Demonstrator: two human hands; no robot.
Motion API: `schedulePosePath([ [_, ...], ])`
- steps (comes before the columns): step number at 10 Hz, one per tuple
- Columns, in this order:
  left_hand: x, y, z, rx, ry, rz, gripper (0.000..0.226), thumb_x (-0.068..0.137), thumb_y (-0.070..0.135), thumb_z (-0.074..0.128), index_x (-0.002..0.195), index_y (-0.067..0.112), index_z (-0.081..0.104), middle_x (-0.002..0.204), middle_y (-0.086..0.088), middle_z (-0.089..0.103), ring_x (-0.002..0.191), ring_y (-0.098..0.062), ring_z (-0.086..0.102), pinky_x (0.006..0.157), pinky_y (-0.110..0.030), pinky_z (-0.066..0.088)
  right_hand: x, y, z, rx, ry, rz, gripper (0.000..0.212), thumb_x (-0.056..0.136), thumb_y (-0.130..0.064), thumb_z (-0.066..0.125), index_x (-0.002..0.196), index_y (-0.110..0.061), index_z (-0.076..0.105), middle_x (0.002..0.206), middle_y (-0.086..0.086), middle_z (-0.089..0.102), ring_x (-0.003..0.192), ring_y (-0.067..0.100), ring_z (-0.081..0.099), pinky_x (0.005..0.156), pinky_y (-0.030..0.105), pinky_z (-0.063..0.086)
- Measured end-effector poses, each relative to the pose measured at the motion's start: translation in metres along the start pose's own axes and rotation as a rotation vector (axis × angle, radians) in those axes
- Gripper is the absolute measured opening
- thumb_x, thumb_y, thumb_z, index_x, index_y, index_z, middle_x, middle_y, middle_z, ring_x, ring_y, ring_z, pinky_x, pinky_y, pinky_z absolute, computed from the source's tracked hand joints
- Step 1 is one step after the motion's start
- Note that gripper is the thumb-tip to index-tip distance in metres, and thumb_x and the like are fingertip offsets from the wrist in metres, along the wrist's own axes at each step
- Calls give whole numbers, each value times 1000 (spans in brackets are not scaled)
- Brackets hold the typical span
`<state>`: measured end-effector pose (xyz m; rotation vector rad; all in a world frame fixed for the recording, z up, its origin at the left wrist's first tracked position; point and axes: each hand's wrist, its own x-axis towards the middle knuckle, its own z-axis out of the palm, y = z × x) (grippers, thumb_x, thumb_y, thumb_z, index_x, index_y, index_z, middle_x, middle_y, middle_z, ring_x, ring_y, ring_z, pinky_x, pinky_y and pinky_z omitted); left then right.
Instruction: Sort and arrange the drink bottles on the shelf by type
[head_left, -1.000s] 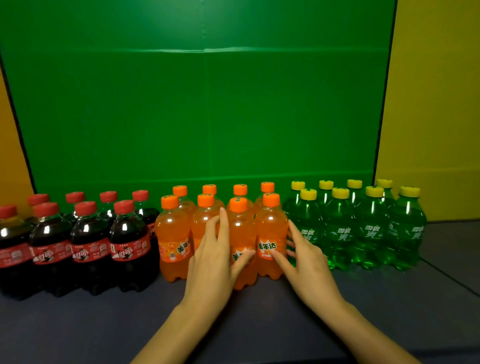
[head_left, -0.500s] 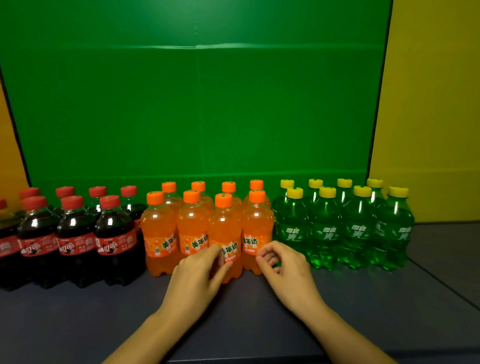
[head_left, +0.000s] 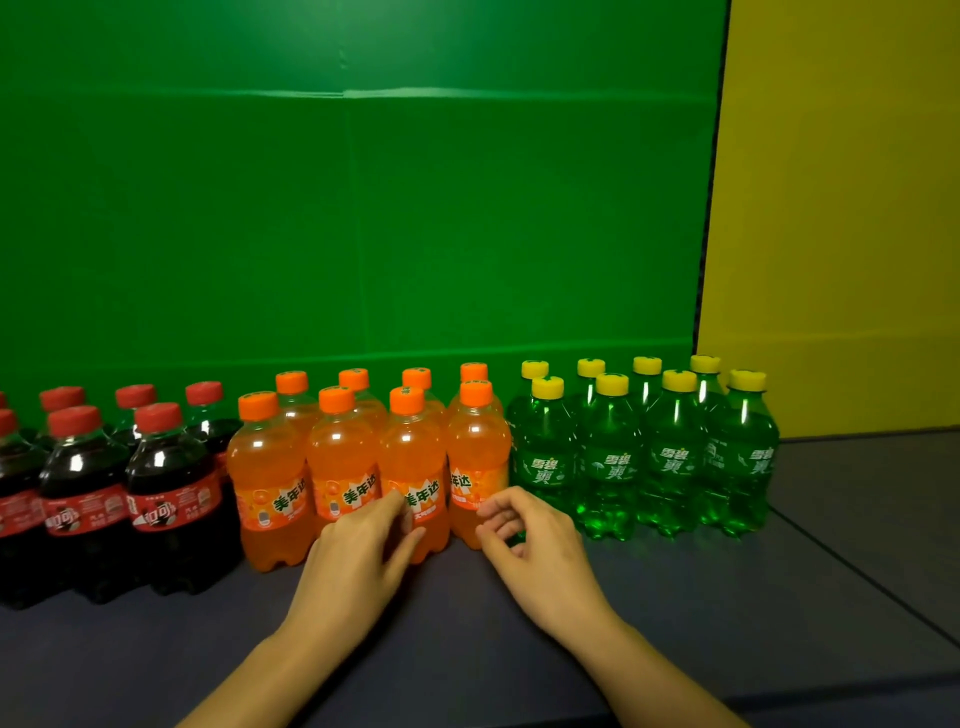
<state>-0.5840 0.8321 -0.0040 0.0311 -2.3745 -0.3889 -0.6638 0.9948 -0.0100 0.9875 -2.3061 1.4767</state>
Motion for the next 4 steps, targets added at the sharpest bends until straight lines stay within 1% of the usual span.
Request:
schedulePosePath([
  [1, 1, -2, -2, -8, -7, -7, 17, 83, 26, 65, 77, 25, 49, 65, 16, 51, 59, -4, 53, 55, -18, 45, -1, -1, -1, 37, -12, -2, 13, 83, -12, 61, 86, -24, 58, 81, -8, 58, 74, 9, 56, 61, 14, 46],
  [2, 0, -3, -2, -19, -13, -21, 20, 82, 25, 67, 75, 27, 48, 65, 17, 52, 58, -3, 53, 55, -20, 47, -3, -1, -3, 55, -20, 1, 15, 82, -10, 61, 85, -25, 57, 83, -7, 59, 73, 8, 55, 59, 13, 45],
  [3, -2, -7, -5, -28, -5, -46, 21, 82, 22, 67, 76, 29, 48, 67, 14, 57, 61, -4, 56, 59, -30, 53, -2, -6, -7, 109, -12, -10, 21, 82, -5, 60, 83, -26, 58, 87, -4, 60, 75, 5, 56, 59, 16, 48],
  [4, -5, -8, -15, -164, 64, -40, 19, 81, 16, 68, 79, 26, 52, 74, 14, 60, 67, -6, 60, 61, -28, 54, -5, -14, -22, 204, -5, -42, 24, 84, -2, 60, 85, -26, 59, 96, -1, 62, 76, 1, 57, 62, 15, 50],
])
